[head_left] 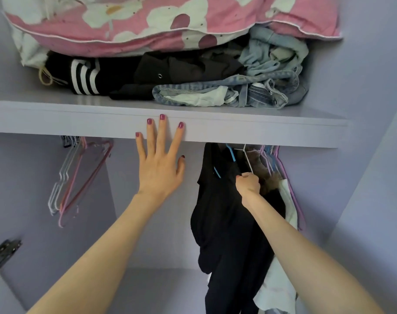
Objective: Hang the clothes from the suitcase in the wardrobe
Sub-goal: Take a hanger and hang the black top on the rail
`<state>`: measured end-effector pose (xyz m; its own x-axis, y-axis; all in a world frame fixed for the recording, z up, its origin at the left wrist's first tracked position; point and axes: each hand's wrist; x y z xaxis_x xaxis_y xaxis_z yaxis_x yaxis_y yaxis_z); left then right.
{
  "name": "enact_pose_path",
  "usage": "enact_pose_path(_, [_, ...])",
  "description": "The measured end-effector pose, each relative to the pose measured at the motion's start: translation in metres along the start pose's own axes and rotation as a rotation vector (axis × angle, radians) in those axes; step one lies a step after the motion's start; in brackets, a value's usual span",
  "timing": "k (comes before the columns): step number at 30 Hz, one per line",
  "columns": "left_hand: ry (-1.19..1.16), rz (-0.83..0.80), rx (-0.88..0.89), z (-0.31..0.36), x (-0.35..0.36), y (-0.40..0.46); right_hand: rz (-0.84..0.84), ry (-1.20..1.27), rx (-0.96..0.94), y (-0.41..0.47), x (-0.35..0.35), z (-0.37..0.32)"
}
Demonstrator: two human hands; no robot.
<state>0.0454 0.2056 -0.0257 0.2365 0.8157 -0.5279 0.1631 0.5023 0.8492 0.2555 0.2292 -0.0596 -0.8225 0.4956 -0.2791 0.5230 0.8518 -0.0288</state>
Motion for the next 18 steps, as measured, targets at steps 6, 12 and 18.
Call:
enact_pose_path(6, [0.016,0.053,-0.023,0.001,0.009,0.003,0.013,-0.086,0.042,0.015,-0.004,0.020])
enact_pose_path(12, [0.019,0.095,-0.058,0.008,0.010,0.003,0.181,-0.183,0.092,0.030,-0.043,0.040])
enact_pose_path(18, [-0.003,0.044,-0.149,0.021,0.007,-0.001,0.154,-0.168,0.094,0.032,-0.048,0.043])
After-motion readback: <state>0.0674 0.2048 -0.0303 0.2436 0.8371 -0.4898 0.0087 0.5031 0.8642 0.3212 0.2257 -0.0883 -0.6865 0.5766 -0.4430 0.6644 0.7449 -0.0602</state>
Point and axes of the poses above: each hand's wrist, its own y-axis towards the middle knuckle, its own x-axis out of the palm, z = x × y
